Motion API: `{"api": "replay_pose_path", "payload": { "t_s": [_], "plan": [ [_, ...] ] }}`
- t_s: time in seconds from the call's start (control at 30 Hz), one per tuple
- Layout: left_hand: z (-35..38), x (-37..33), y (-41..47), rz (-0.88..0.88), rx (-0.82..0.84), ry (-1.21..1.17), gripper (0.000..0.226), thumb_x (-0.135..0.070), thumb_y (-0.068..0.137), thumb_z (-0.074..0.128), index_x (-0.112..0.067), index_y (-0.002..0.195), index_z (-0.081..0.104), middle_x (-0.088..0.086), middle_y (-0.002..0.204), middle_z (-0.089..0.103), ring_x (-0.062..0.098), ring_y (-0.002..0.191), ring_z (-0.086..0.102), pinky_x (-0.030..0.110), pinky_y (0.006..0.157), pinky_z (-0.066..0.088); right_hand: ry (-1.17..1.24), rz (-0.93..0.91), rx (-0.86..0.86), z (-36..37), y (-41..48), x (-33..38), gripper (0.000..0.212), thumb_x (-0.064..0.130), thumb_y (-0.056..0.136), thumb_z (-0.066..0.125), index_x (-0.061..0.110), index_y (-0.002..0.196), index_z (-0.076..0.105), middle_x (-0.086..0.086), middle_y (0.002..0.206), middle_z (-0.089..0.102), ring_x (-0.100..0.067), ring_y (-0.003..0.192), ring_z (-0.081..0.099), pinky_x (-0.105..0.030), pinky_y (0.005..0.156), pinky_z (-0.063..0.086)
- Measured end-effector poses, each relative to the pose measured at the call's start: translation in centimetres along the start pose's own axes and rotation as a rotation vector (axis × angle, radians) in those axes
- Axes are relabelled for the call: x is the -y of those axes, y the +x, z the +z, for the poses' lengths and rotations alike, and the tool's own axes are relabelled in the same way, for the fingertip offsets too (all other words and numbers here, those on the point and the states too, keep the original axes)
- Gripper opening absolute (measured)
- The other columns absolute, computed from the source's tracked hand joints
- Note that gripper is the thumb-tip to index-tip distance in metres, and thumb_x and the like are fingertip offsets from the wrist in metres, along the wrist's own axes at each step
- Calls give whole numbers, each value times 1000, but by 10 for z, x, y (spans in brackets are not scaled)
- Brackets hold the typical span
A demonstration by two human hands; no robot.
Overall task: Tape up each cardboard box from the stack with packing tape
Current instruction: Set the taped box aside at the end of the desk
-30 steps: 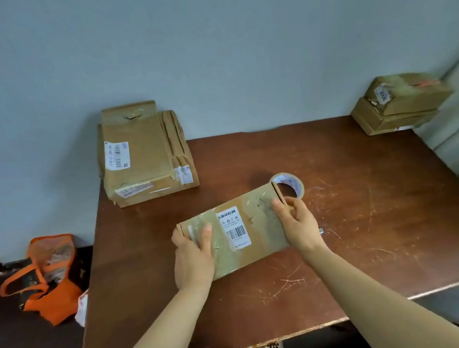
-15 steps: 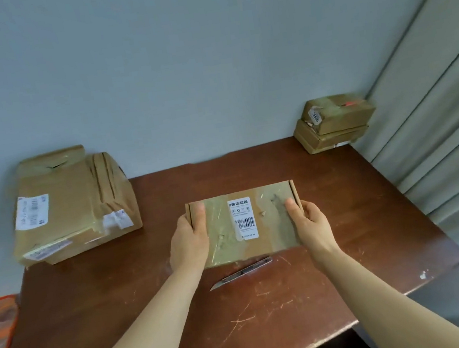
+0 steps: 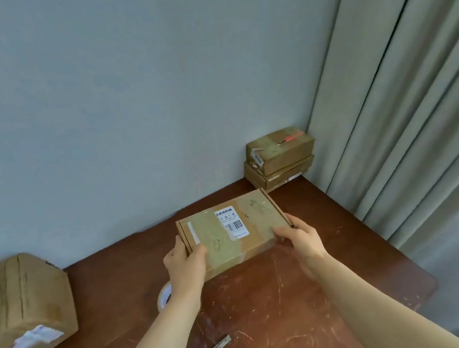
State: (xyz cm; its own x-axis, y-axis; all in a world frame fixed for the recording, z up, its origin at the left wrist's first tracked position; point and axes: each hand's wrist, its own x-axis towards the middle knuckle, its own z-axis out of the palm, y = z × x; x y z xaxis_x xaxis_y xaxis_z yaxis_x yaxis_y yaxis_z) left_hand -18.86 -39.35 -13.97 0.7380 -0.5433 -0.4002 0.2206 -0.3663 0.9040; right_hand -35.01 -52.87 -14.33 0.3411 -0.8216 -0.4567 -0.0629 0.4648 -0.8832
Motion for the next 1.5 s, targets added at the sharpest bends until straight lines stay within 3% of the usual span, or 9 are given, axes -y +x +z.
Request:
{"api": "replay_pose_path", "payload": {
  "t_s": [0.13,0.23,0.37,0.53,0.7,0.9,1.23,1.4,1.5],
  "plan": [
    [30,-6,2,53,141,37,41,-14,81,55,-53,93,59,-2,123,58,15,105,59,34,94,49,43,1,-145,-30,7,-2,52,1,85,65,10,135,52,-6,115,63,-18,96,62,-37,91,53],
    [55,-3,8,90,194,43,48,-8,89,55,-52,108,57,-3,128,56,14,112,56,37,101,46,72,26,-252,-55,17,-1,47,4,88,63,8,134,51,-4,111,61,-15,92,60,-37,91,52],
    [86,2,18,110,190,109,55,-13,92,57,-27,144,43,-3,142,45,18,126,47,35,106,39,70,22,-331,-79,46,0,37,12,92,61,8,129,54,-3,108,61,-13,90,61,-38,92,52],
    [136,5,38,113,135,177,52,-13,92,58,-25,141,47,-3,136,52,17,125,48,36,108,39,-93,17,-383,-110,105,4,36,18,92,60,16,128,58,-2,117,62,-22,109,59,-42,102,46],
    [209,6,66,95,41,221,47,-13,92,55,-33,134,53,-2,117,59,15,103,59,38,96,49,-261,-5,-329,-149,173,12,35,27,93,55,22,128,57,1,118,61,-23,110,57,-45,101,45],
    [278,13,86,-67,-37,216,57,-9,91,57,-20,144,43,-1,136,54,17,126,50,39,108,40,-482,23,-219,-191,229,26,36,24,96,50,19,130,56,-1,123,60,-25,114,55,-37,100,44],
    [307,9,109,-140,-133,192,64,-9,90,59,-20,148,34,-1,140,52,17,130,48,37,110,39,-615,29,-161,-194,280,31,47,25,98,48,13,142,40,-13,143,44,-29,128,45,-33,103,36],
    [294,4,93,-160,-176,186,67,-1,91,56,-10,150,26,3,150,38,18,136,39,30,113,31,-659,-243,-388,-181,243,27,48,8,90,55,5,137,45,-20,142,38,-35,132,35,-39,109,26],
    [270,3,83,-130,-216,220,60,-2,91,55,-7,147,32,6,148,41,19,133,43,29,111,32,-716,-391,-305,-150,216,27,51,-2,82,58,6,132,51,-19,141,38,-34,130,35,-41,107,25]
  ]
}}
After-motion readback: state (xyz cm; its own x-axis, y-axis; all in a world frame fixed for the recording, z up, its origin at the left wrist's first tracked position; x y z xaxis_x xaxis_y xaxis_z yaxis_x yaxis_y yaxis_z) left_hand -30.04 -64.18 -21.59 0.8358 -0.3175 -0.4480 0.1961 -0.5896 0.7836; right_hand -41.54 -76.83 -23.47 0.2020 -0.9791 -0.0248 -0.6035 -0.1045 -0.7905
